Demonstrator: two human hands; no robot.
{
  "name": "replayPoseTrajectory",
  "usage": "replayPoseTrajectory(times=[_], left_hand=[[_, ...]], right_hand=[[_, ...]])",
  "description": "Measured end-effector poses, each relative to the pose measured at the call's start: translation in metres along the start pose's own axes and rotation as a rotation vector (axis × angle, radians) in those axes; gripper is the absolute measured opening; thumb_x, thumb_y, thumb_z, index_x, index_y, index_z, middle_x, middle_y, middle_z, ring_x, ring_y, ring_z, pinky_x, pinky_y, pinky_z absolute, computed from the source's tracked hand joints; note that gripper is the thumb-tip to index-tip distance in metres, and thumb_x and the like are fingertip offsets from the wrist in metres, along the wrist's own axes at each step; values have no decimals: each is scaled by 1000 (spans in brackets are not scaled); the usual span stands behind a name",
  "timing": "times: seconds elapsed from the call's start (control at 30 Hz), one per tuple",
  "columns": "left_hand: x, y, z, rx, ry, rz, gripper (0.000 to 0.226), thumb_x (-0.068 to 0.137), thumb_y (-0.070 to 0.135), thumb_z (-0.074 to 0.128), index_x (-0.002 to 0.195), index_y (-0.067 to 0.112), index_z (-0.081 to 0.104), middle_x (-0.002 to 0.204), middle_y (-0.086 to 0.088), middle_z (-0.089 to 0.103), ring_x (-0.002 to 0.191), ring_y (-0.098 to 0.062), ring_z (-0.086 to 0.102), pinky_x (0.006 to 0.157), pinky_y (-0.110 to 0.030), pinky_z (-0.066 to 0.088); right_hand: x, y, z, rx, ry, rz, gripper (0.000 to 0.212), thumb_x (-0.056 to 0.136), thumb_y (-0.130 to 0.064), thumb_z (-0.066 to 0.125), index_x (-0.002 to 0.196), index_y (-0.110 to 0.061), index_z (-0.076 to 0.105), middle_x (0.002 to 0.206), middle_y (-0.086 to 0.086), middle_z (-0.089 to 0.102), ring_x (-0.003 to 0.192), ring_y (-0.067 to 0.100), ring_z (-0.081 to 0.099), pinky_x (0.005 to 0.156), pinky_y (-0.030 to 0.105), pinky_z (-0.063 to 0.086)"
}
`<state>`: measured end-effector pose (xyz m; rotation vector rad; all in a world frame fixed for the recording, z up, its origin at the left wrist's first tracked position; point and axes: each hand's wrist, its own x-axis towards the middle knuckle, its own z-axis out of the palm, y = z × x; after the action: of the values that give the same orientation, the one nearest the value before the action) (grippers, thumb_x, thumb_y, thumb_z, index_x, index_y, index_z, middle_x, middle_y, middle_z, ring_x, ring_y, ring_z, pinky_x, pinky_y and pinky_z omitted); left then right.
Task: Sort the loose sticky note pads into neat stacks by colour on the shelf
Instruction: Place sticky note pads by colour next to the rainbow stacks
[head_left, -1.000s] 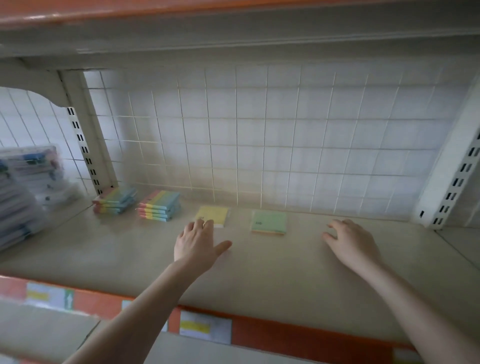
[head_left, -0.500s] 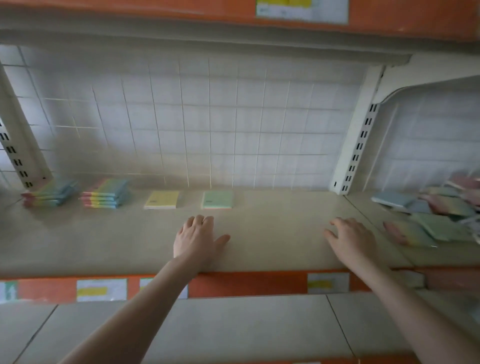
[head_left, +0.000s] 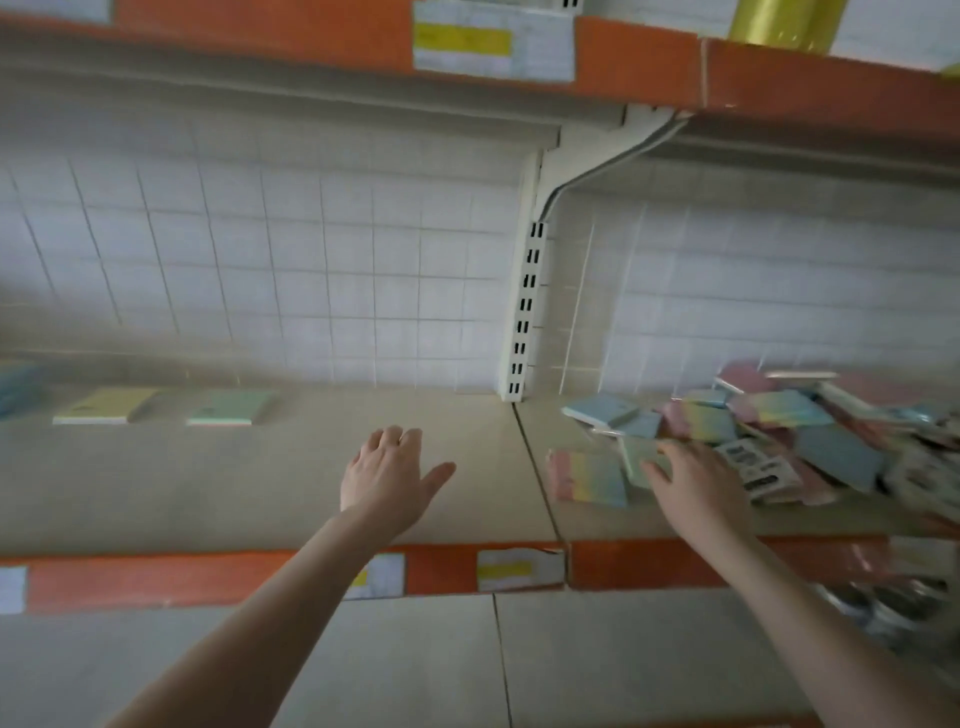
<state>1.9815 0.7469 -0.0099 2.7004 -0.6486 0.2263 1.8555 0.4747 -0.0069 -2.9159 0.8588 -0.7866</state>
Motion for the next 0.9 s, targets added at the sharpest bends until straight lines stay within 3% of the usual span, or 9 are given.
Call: replayPoseTrajectory(times=[0.2, 0.5, 0.63, 0.8, 0.9], left_hand=[[5, 92, 30, -31, -49, 30, 63, 93, 57, 39, 142, 17, 34, 148, -3, 33, 139, -21, 25, 108, -36, 28], [30, 129, 46, -44, -176, 84, 76, 88, 60, 48, 148, 19, 26, 154, 0, 27, 141, -20, 22, 111, -38, 24], [44, 133, 54, -53, -303, 131, 84, 84, 60, 54, 150, 19, 22, 156, 0, 23, 143, -18, 19, 115, -38, 21], [54, 131, 59, -150, -405, 154, 84, 82, 52, 63, 148, 15, 27, 146, -2, 41, 136, -21, 33, 112, -35, 27], [60, 131, 57, -132, -405, 174, 79, 81, 49, 66, 145, 16, 34, 143, -4, 41, 133, -22, 35, 107, -34, 29]], right_hand=[[20, 81, -5, 50, 29, -13, 26, 92, -28, 54, 105, -8, 65, 98, 14, 66, 93, 32, 57, 69, 33, 39], [33, 102, 7, 160, -50, -63, 30, 94, -35, 51, 114, -14, 60, 104, 5, 63, 92, 20, 55, 62, 26, 32], [40, 101, 4, 195, -135, -144, 43, 93, -41, 51, 129, -17, 53, 117, 3, 62, 106, 18, 55, 78, 28, 44], [51, 89, 6, 163, -370, -233, 65, 87, -55, 52, 140, -20, 40, 138, -2, 49, 124, 17, 46, 100, 33, 37], [57, 88, 12, 188, -464, -241, 69, 81, -60, 57, 138, -25, 41, 139, -3, 48, 124, 18, 45, 100, 37, 38]])
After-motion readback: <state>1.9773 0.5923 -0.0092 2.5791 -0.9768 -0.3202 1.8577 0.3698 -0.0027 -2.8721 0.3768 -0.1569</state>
